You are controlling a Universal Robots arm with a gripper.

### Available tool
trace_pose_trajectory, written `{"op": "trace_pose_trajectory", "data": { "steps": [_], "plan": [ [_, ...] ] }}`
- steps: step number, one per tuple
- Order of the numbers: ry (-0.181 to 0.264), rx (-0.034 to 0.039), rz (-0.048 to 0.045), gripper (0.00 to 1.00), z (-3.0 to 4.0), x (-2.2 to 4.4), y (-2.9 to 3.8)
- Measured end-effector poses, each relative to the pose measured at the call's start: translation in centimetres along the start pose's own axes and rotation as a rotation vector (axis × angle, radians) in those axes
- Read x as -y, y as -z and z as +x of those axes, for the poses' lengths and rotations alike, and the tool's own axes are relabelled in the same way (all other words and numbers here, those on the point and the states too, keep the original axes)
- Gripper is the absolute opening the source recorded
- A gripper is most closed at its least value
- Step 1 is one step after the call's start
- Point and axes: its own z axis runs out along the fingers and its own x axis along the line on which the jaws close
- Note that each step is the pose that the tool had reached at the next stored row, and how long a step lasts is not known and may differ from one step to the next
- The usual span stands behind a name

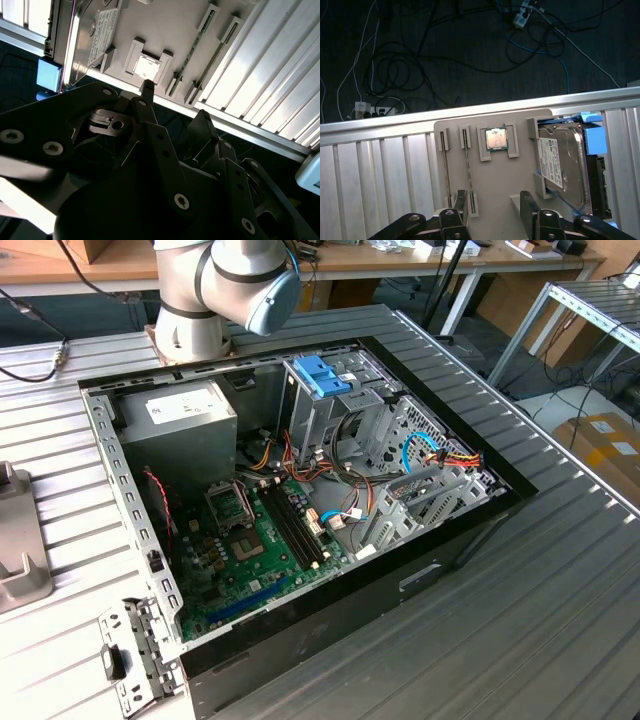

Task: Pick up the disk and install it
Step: 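Pick up the disk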

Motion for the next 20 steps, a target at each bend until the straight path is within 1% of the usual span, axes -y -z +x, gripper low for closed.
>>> {"op": "trace_pose_trajectory", "data": {
  "steps": [20],
  "plan": [
    [0.000,0.0000,0.0000,0.54,-0.05,-0.01,-0.51]
  ]
}}
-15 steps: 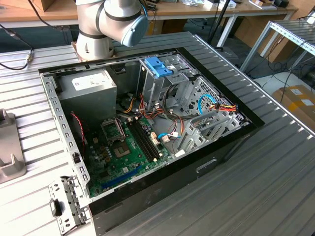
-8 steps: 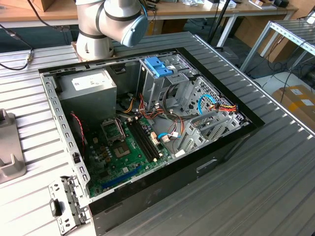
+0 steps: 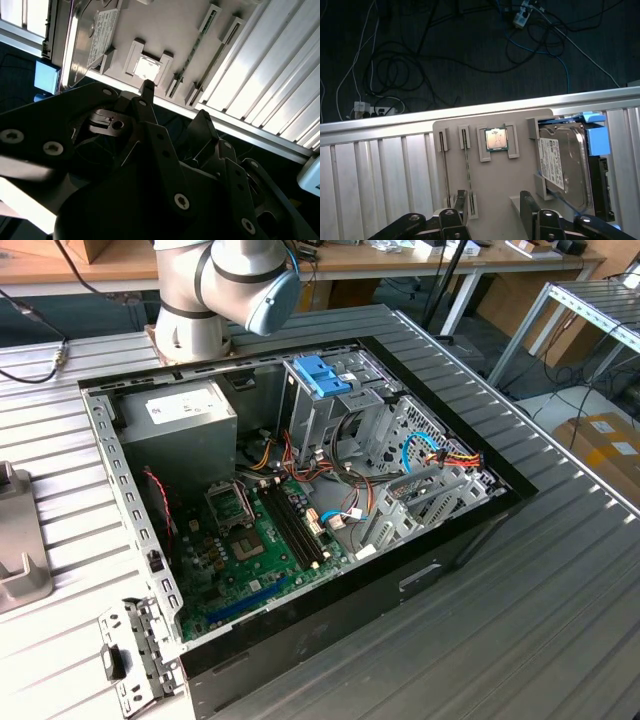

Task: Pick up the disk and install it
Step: 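Pick up the disk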

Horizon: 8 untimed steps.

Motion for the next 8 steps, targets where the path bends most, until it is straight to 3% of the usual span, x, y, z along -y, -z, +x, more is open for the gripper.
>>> {"op": "trace_pose_trajectory", "data": {
  "steps": [8],
  "plan": [
    [0.000,0.0000,0.0000,0.54,-0.07,-0.02,-0.23]
  ]
}}
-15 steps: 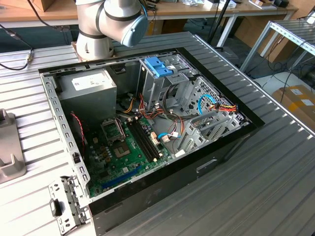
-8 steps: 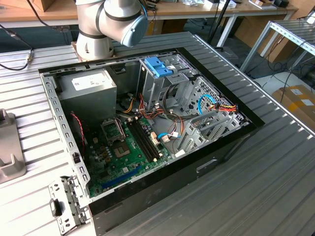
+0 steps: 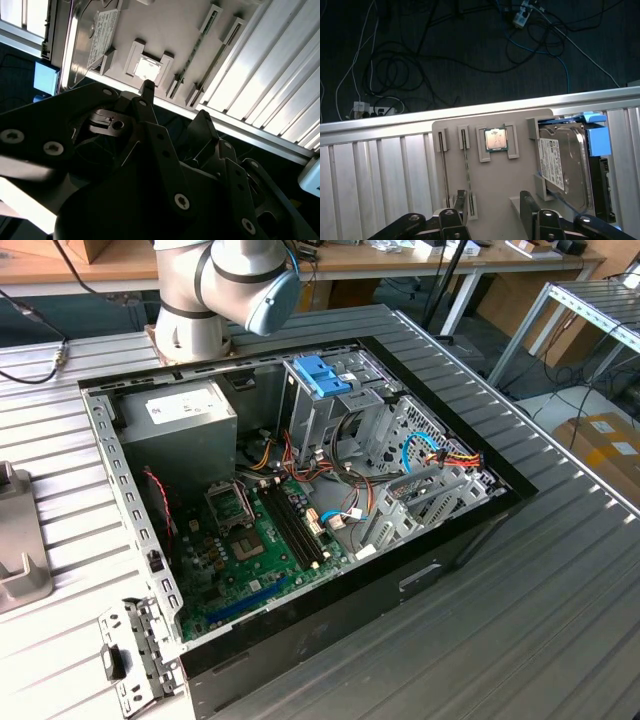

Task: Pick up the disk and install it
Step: 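Pick up the disk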

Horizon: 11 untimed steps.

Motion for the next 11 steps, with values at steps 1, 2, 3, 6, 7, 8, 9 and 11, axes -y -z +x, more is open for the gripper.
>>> {"op": "trace_pose_trajectory", "data": {
  "steps": [1,2,3,6,7,8,9,11],
  "plan": [
    [0.000,0.0000,0.0000,0.54,-0.01,-0.01,-0.02],
    [0.000,0.0000,0.0000,0.54,-0.02,-0.01,-0.06],
    [0.000,0.0000,0.0000,0.54,-0.03,-0.01,-0.08],
    [0.000,0.0000,0.0000,0.54,-0.05,-0.02,-0.14],
    [0.000,0.0000,0.0000,0.54,-0.05,-0.03,-0.16],
    [0.000,0.0000,0.0000,0.54,-0.06,-0.03,-0.18],
    [0.000,0.0000,0.0001,0.54,-0.07,-0.03,-0.20],
    [0.000,0.0000,0.0001,0.54,-0.09,-0.04,-0.25]
  ]
}}
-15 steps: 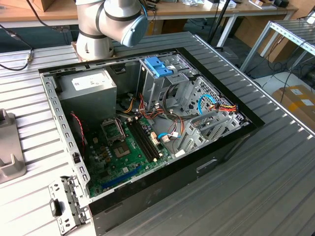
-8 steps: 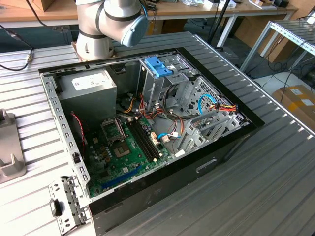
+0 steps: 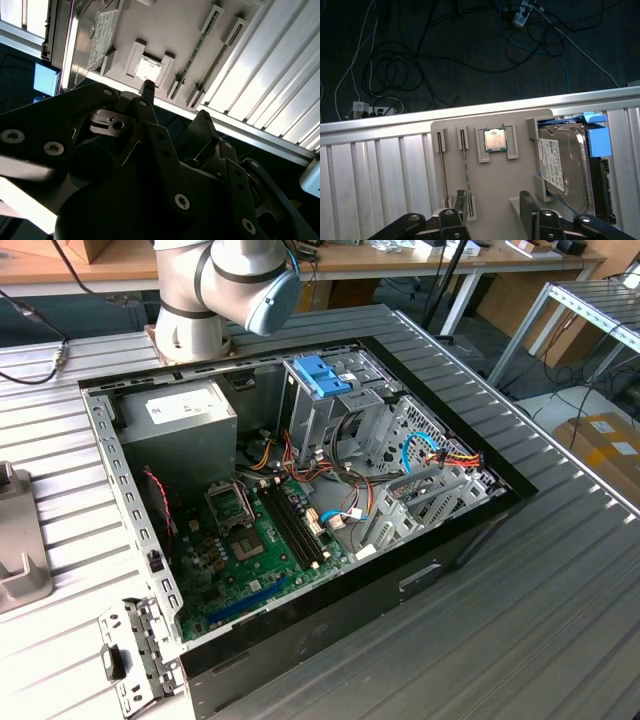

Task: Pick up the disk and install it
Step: 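Pick up the disk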

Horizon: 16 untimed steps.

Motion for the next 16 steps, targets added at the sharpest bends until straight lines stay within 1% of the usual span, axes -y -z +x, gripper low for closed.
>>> {"op": "trace_pose_trajectory", "data": {
  "steps": [16],
  "plan": [
    [0.000,0.0000,0.0000,0.54,-0.11,-0.05,-0.40]
  ]
}}
